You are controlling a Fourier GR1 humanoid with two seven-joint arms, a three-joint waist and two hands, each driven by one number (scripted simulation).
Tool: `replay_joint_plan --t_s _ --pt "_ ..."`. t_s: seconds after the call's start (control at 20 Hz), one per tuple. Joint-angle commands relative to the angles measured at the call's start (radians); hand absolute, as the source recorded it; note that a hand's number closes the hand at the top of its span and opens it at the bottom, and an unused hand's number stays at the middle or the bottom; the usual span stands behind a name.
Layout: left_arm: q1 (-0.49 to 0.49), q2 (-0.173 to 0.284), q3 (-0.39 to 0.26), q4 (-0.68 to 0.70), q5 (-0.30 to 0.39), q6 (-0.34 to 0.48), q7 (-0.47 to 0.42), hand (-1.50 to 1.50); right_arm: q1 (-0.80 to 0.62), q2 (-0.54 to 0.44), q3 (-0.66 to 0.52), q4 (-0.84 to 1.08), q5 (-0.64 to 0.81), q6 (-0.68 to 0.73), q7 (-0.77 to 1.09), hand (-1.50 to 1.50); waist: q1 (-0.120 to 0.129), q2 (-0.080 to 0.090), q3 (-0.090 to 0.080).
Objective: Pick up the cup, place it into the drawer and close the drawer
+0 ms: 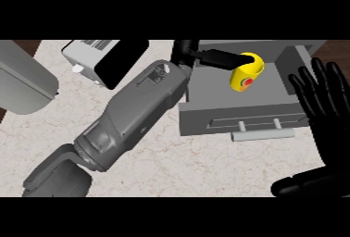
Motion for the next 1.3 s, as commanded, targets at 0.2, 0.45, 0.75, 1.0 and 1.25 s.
replay_joint_plan --t_s 0.2,0.45,0.75,1.0,1.25 --pt "0.048 0.039 0.098 -0.063 0.035 -0.050 0.004 -1.50 0.019 -0.094 -0.075 -0.065 -0.123 0.071 0.075 1.50 0.063 -0.016 -0.001" --pt "0.174 0.130 0.121 -0.238 0.051 -0.046 0.011 -1.50 0.070 -0.155 -0.005 -0.105 0.045 0.138 0.043 1.50 0.095 -0.026 -0.002" --pt "0.382 0.237 0.117 -0.494 0.052 -0.001 0.090 -1.50 0.114 -0.166 0.028 -0.059 0.187 0.167 -0.023 1.50 0.113 -0.028 -0.001" --pt "0.605 0.372 0.141 -0.686 0.070 -0.061 0.120 -1.50 0.071 -0.178 0.055 -0.061 0.241 0.150 0.044 1.50 0.108 -0.023 -0.002" --pt "0.767 0.475 0.185 -0.900 0.080 -0.064 0.181 -1.50 0.097 -0.159 0.106 0.013 0.396 0.134 -0.033 1.50 0.095 -0.019 -0.001"
